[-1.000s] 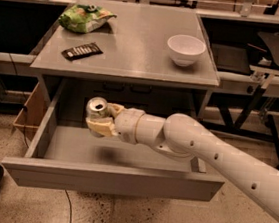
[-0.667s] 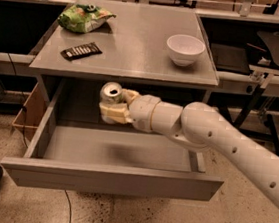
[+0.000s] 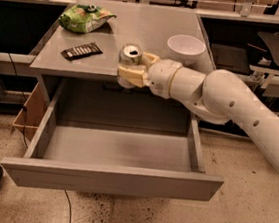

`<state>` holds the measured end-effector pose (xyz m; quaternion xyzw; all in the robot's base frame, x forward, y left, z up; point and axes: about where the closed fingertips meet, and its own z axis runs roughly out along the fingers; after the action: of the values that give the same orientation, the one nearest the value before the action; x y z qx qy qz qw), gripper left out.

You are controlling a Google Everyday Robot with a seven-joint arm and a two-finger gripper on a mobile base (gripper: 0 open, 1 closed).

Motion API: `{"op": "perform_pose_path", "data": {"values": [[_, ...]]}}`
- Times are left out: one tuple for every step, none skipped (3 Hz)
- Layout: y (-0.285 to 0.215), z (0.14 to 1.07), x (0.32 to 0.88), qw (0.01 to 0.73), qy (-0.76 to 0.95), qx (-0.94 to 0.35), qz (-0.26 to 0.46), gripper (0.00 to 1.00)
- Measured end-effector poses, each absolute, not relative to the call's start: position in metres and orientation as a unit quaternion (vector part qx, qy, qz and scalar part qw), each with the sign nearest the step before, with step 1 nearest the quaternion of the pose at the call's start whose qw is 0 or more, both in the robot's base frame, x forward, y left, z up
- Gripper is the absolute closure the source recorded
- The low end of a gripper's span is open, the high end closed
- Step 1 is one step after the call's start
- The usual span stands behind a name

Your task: Pick 7up can from top drawer and place on counter

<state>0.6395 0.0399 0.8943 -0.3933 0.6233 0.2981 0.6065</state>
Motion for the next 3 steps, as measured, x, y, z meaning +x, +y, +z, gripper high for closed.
{"op": "perform_pose_path", "data": {"values": [[0.046, 0.926, 0.661, 0.622, 0.609, -0.39, 0.298, 1.0], [0.055, 0.93, 0.701, 0.63, 0.61, -0.379, 0.296, 1.0], [0.06, 0.918, 0.758, 0.63, 0.63, -0.358, 0.281, 1.0]]}}
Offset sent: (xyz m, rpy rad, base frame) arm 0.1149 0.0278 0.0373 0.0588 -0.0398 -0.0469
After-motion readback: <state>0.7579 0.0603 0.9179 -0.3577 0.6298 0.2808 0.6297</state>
